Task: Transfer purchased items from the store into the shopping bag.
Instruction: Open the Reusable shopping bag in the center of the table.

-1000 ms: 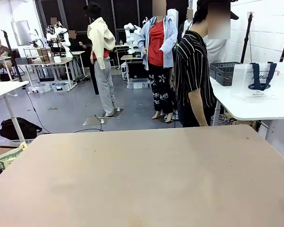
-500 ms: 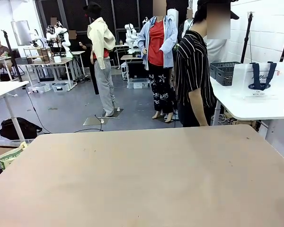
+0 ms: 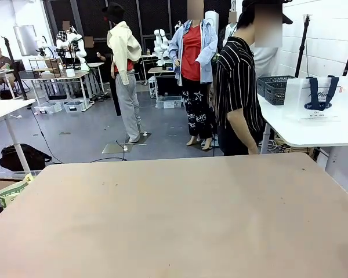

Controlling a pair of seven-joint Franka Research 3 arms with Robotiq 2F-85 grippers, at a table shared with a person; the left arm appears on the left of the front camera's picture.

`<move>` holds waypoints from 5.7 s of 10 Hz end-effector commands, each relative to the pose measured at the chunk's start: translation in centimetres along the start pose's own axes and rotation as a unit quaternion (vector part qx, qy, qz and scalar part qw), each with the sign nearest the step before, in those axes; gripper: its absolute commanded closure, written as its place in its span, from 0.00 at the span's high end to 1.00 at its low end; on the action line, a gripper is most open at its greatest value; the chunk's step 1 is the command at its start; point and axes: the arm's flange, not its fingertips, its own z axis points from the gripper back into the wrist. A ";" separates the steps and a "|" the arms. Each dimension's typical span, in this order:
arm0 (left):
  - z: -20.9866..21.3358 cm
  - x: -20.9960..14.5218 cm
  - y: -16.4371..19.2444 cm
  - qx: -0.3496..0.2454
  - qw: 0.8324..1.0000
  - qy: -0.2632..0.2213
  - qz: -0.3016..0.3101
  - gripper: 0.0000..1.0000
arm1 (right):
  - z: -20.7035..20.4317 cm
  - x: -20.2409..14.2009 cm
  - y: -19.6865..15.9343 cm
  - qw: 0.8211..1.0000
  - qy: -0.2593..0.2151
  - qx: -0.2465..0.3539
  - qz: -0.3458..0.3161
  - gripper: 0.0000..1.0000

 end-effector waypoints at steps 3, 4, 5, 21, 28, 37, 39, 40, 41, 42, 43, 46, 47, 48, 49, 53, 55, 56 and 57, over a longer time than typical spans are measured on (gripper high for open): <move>-0.1 -0.2 0.0 0.007 1.000 0.004 0.001 1.00 | -0.2 -0.3 -0.2 1.000 0.003 -0.001 0.000 1.00; -0.1 -0.2 0.0 0.007 1.000 0.004 0.001 1.00 | -0.2 -0.3 -0.2 1.000 0.003 -0.001 0.000 1.00; -0.1 -0.2 0.0 0.007 1.000 0.004 0.001 1.00 | -0.2 -0.3 -0.2 1.000 0.003 -0.001 0.000 1.00; -0.1 -0.2 0.0 0.007 1.000 0.004 0.001 1.00 | -0.2 -0.3 -0.2 1.000 0.003 -0.001 0.000 1.00; -0.1 -0.2 0.0 0.007 1.000 0.004 0.001 1.00 | -0.2 -0.3 -0.2 1.000 0.003 -0.001 0.000 1.00; -0.1 -0.2 0.0 0.007 1.000 0.004 0.001 1.00 | -0.2 -0.3 -0.2 1.000 0.003 -0.001 0.000 1.00; -0.1 -0.2 0.0 0.007 1.000 0.004 0.001 1.00 | -0.2 -0.3 -0.2 1.000 0.003 -0.001 0.000 1.00; -0.1 -0.2 0.0 0.007 1.000 0.004 0.001 1.00 | -0.2 -0.3 -0.2 1.000 0.003 -0.001 0.000 1.00; -0.1 -0.2 0.0 0.007 1.000 0.004 0.001 1.00 | -0.2 -0.3 -0.2 1.000 0.003 -0.001 0.000 1.00; -0.1 -0.2 0.0 0.007 1.000 0.004 0.001 1.00 | -0.2 -0.3 -0.2 1.000 0.003 -0.001 0.000 1.00; -0.1 -0.2 0.0 0.007 1.000 0.004 0.001 1.00 | -0.2 -0.3 -0.2 1.000 0.003 -0.001 0.000 1.00; -0.1 -0.2 0.0 0.007 1.000 0.004 0.001 1.00 | -0.2 -0.3 -0.2 1.000 0.003 -0.001 0.000 1.00; -0.1 -0.2 0.0 0.007 1.000 0.004 0.001 1.00 | -0.2 -0.3 -0.2 1.000 0.003 -0.001 0.000 1.00; -0.1 -0.2 0.0 0.007 1.000 0.004 0.001 1.00 | -0.2 -0.3 -0.2 1.000 0.003 -0.001 0.000 1.00; -0.1 -0.2 0.0 0.007 1.000 0.004 0.001 1.00 | -0.2 -0.3 -0.2 1.000 0.003 -0.001 0.000 1.00; -1.0 10.9 -8.3 -0.100 0.981 -0.097 -0.132 1.00 | 2.9 5.1 6.4 0.995 -0.047 0.061 0.060 1.00; -1.3 16.3 -15.3 -0.161 0.958 -0.139 -0.195 1.00 | 5.3 8.1 14.4 0.978 -0.057 0.138 0.148 1.00; -1.6 18.4 -20.2 -0.196 0.940 -0.135 -0.244 1.00 | 7.2 8.9 19.3 0.960 -0.067 0.187 0.200 1.00; -1.8 19.4 -23.6 -0.230 0.926 -0.142 -0.266 1.00 | 8.7 8.9 22.7 0.946 -0.070 0.214 0.232 1.00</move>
